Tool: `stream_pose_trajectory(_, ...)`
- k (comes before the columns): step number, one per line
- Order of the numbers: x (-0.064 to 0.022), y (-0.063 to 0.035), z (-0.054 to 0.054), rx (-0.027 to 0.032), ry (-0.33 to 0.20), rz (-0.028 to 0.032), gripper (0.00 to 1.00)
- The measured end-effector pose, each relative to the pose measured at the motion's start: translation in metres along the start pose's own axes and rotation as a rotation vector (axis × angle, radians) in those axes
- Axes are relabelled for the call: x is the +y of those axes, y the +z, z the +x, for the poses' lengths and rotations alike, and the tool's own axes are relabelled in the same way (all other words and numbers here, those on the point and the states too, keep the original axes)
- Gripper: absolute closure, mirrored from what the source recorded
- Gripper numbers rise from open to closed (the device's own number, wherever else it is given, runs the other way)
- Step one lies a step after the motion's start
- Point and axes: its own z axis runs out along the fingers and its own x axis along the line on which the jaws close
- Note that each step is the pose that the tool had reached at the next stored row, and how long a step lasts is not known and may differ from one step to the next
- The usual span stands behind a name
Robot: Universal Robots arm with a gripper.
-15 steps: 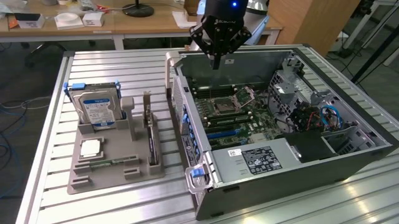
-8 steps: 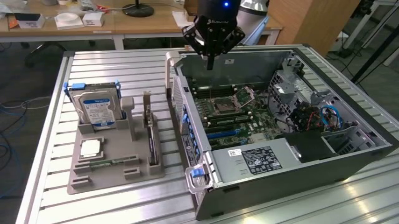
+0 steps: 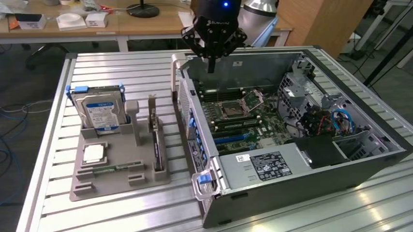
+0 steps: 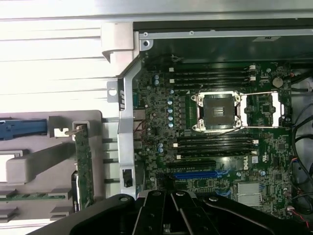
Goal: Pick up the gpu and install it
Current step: 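Reach for the gpu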
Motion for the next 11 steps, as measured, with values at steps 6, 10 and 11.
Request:
stream_pose_trajectory(6,-0.0008,0.0001,0.010,0.0008,0.000,0.0000,0.89)
stream_pose_trajectory(10,-0.0013,0.0002,0.017,0.0013,0.000,0.0000,0.89)
stream_pose_trajectory(11,-0.0014,0.0002,0.018,0.0013,0.000,0.0000,0.89)
